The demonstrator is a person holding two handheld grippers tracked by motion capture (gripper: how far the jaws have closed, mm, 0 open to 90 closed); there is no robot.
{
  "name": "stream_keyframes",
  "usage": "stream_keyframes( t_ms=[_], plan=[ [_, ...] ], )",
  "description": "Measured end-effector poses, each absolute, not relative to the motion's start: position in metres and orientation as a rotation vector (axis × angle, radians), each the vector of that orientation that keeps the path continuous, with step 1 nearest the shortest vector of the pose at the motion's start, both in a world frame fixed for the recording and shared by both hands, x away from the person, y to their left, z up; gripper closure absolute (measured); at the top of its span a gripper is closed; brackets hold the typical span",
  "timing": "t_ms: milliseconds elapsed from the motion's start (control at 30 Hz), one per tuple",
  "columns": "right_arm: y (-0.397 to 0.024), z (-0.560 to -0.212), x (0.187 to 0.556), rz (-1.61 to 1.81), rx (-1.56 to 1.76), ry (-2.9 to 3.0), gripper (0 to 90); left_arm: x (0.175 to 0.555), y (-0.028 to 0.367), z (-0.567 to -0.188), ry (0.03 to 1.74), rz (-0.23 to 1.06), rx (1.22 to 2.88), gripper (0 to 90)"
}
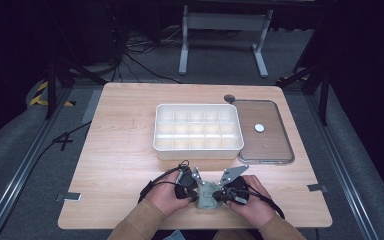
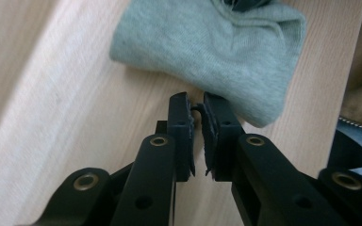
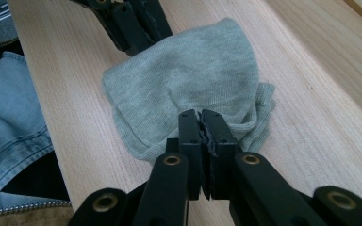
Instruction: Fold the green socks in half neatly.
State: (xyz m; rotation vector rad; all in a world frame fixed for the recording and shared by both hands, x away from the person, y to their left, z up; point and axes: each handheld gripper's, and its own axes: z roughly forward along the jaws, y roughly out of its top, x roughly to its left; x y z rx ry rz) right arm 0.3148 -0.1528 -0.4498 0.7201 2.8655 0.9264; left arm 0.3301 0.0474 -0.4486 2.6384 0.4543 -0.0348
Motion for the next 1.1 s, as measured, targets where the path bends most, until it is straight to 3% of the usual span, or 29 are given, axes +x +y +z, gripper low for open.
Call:
stream_keyframes(
  t_ms=[433,933,1100],
  plan=[
    [-0.150,-0.451,0.312,0.937,0.686,2.864,87.7,0.318,0.030,-0.433,0.182,0.163,2.570,74.5],
    [-0.153,-0.454,0.315,0.969,0.641,2.864,87.9,0.315,0.022,-0.433,0.159,0.121,2.582,73.0],
    [-0.154,-0.455,0.313,0.996,0.608,2.850,87.5,0.320,0.029,-0.426,0.145,0.079,2.483,58.0]
  ],
)
